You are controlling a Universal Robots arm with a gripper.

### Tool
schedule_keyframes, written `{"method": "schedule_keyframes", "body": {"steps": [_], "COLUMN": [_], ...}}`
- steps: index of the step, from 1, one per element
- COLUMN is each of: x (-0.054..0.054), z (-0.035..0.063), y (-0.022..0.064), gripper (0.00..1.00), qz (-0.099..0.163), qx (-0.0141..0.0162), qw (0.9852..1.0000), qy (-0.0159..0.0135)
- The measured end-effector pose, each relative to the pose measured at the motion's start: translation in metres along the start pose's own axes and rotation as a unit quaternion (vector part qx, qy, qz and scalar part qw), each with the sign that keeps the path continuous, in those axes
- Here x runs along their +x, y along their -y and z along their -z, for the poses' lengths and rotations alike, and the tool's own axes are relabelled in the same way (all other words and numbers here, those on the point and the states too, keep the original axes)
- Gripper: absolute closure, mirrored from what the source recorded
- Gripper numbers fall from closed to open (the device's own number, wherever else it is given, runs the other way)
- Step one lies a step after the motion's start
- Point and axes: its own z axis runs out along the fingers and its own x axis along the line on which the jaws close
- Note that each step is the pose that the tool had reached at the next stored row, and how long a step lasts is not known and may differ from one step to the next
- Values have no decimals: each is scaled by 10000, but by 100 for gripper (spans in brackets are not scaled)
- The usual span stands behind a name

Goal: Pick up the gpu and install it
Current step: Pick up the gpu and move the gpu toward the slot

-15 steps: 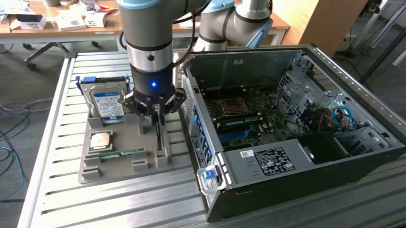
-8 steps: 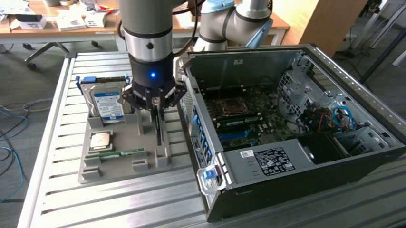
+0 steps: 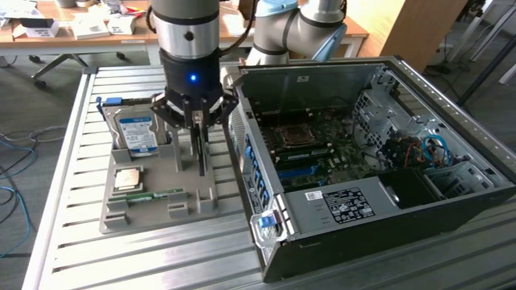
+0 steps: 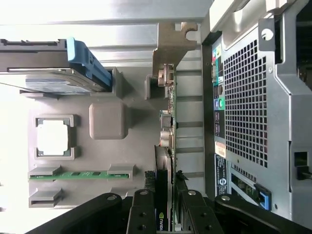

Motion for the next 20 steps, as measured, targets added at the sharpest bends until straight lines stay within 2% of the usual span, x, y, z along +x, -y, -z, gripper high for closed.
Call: {"method": "schedule_keyframes", "body": {"steps": [11,12,15,16,20], "x": [-11,-13,-16,-18,-20], "z": [454,540,672,747,875], "y": [-20,-24,-30,-33,-39], "gripper": [74,74,74,74,74], "qz": [0,0,0,0,0], "qx": [-1,-1,0,0,0], "qw": [10000,10000,10000,10000,10000], "qy": [0,0,0,0,0]}}
